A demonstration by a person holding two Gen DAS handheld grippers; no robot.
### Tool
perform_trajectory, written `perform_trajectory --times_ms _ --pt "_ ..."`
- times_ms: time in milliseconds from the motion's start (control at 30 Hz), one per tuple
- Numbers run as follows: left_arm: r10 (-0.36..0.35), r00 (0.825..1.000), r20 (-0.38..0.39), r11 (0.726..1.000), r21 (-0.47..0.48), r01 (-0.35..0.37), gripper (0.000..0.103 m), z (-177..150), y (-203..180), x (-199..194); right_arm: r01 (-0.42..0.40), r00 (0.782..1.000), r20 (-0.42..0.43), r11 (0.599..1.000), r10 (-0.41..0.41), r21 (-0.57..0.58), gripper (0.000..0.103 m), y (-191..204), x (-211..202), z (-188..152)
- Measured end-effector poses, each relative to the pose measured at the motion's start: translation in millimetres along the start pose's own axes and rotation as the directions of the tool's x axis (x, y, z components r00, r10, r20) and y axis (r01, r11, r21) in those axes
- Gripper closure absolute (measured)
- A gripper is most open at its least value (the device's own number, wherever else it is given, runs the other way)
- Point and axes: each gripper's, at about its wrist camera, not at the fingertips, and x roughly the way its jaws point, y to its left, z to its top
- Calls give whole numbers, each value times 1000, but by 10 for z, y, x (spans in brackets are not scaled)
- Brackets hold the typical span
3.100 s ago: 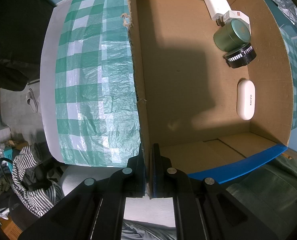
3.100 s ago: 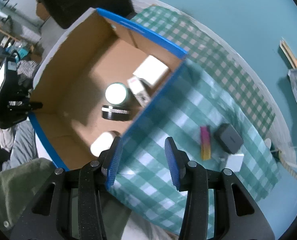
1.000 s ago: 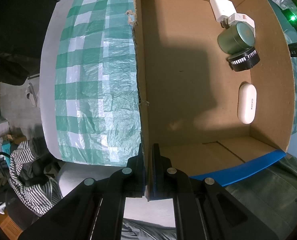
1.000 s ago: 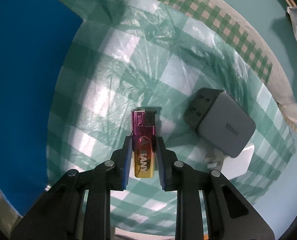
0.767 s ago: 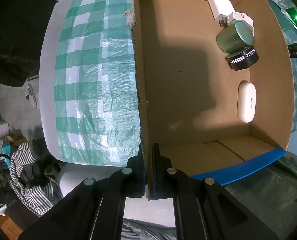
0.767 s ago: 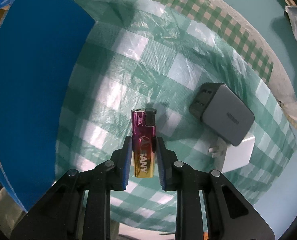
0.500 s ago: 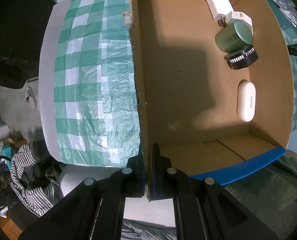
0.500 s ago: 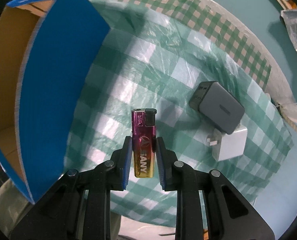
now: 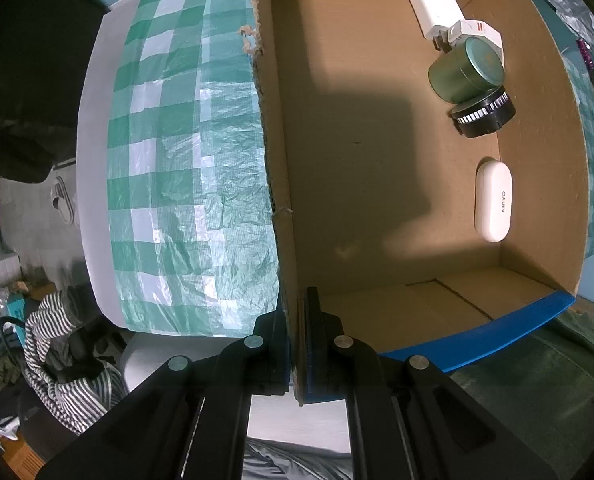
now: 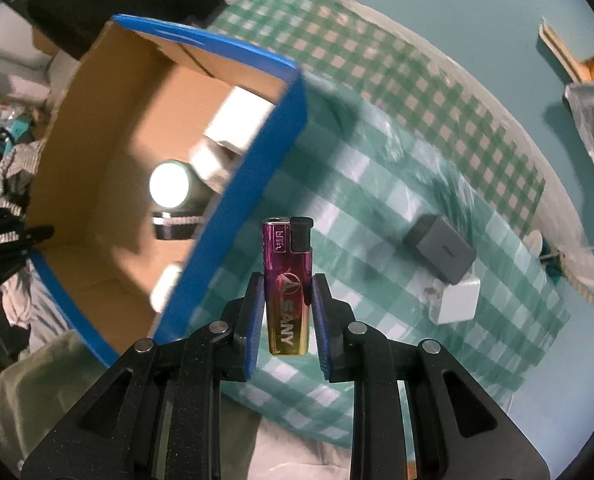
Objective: Organize rigid objects
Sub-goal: 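Lift the lighter with the right gripper and carry it over the box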
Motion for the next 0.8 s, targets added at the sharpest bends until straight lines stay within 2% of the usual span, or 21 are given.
perform_trajectory --times_ms 367,800 --pt "4 1000 1 1000 3 -4 98 4 -3 -3 -22 1000 8 993 23 -117 80 474 -191 113" --pt "5 1000 3 1000 4 -5 98 14 -20 -9 -48 999 -26 980 44 -191 80 989 109 296"
